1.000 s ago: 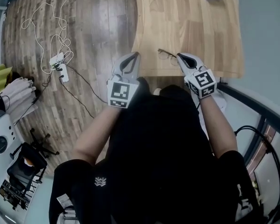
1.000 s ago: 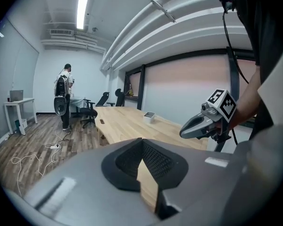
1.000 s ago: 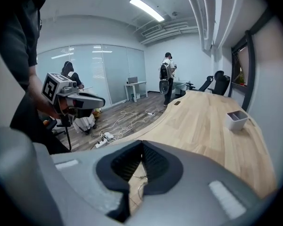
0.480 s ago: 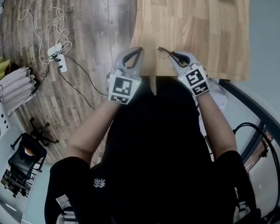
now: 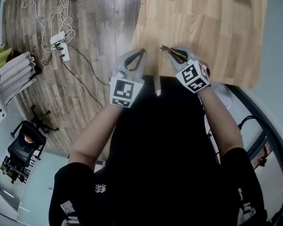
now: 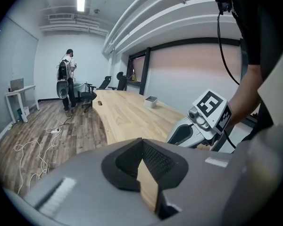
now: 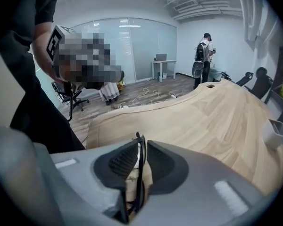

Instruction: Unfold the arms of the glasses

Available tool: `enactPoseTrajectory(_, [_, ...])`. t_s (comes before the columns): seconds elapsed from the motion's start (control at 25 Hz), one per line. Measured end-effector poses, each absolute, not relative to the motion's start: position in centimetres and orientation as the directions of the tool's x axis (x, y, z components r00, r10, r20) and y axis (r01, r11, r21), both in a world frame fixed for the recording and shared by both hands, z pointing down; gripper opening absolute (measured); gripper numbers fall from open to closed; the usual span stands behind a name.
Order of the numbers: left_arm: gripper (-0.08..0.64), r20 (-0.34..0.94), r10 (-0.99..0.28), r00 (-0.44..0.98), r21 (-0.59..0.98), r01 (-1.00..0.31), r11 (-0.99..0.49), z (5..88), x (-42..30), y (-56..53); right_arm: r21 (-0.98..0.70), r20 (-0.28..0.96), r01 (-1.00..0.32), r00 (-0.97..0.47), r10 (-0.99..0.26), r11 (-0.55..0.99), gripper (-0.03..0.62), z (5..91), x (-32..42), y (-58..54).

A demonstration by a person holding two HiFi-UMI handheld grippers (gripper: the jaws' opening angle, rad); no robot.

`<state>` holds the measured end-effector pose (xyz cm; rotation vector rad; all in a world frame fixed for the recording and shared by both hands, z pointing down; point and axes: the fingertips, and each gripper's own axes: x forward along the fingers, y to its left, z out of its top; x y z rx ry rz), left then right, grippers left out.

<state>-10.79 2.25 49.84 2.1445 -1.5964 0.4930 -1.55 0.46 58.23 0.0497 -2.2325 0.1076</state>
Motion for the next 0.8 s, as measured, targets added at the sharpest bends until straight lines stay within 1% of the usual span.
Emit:
enactPoseTrajectory(0.12, [0.007,0.526,-0.806,0.271,0.128,-0.962,-0.239,50.5,-10.6,2.2,-0.089,0.797,-0.043,-0.603,0.045,0.995,0.049,59.0,-1.7,0.6])
enactPoseTrajectory(0.2, [0.007,0.531,-0.804,0.268,0.132,-0.963,-0.234,50.9,-10.5,2.0,-0.098,0.795,-0.021,-0.603,0.066,0.995,0.036,59.3,-2.1,0.7])
enactPoseTrajectory(0.28, [0.008,0.534,-0.802,0.267,0.138,-0.964,-0.229,51.2,-10.2,1.9,-0.090,0.797,0.004,-0.600,0.075,0.996,0.021,59.4,-2.1,0.8])
enactPoseTrajectory(0.4, [0.008,0.542,-0.795,0.274,0.148,-0.962,-0.230,51.6,-9.9,1.8,-0.086,0.790,0.018,-0.608,0.079,0.996,0.015,58.9,-2.2,0.8])
enactPoseTrajectory(0.52, [0.008,0.541,-0.786,0.300,0.168,-0.954,-0.249,51.9,-9.5,1.5,-0.079,0.764,0.026,-0.640,0.077,0.997,0.015,57.8,-2.3,0.8])
enactPoseTrajectory(0.6, [0.009,0.522,-0.777,0.352,0.207,-0.936,-0.284,51.9,-8.7,1.1,-0.068,0.734,0.031,-0.676,0.071,0.997,0.015,56.7,-2.3,0.7])
enactPoseTrajectory(0.64, [0.022,0.509,-0.769,0.387,0.233,-0.922,-0.310,51.8,-8.1,1.0,-0.059,0.716,0.036,-0.695,0.067,0.998,0.015,56.1,-2.2,0.7])
enactPoseTrajectory(0.72, [0.073,0.492,-0.748,0.445,0.267,-0.895,-0.357,51.8,-6.8,0.7,-0.038,0.682,0.049,-0.728,0.062,0.998,0.015,55.1,-2.1,0.9])
enactPoseTrajectory(0.8, [0.101,0.494,-0.731,0.472,0.280,-0.882,-0.380,52.2,-5.9,0.4,-0.016,0.661,0.053,-0.749,0.050,0.998,0.015,54.3,-1.8,0.7])
